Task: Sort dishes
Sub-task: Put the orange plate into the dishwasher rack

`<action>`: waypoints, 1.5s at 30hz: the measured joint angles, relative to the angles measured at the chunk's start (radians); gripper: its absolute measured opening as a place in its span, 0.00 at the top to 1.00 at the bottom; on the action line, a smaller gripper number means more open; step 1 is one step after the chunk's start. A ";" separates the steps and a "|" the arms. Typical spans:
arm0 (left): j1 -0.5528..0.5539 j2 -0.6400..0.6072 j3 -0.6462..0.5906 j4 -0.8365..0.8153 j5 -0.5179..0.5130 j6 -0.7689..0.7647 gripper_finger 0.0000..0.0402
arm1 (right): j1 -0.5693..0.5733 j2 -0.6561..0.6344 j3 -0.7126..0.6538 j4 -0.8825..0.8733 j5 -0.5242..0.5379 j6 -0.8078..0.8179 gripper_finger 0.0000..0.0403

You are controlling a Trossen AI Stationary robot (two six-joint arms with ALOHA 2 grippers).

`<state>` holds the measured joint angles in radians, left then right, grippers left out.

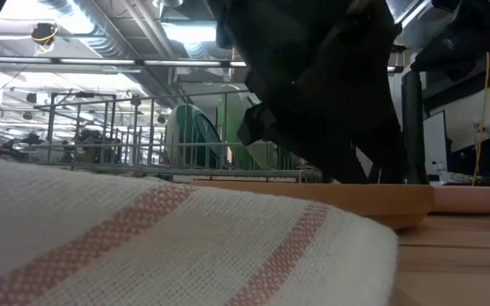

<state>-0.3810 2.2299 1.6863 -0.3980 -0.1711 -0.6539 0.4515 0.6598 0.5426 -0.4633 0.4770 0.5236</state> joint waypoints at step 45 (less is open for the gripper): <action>-0.075 0.005 0.001 -0.095 -0.041 0.155 0.97 | 0.000 0.000 0.000 -0.004 0.000 0.000 0.79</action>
<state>-0.4559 2.2349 1.6868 -0.4928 -0.2119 -0.4992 0.4515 0.6594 0.5426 -0.4675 0.4774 0.5232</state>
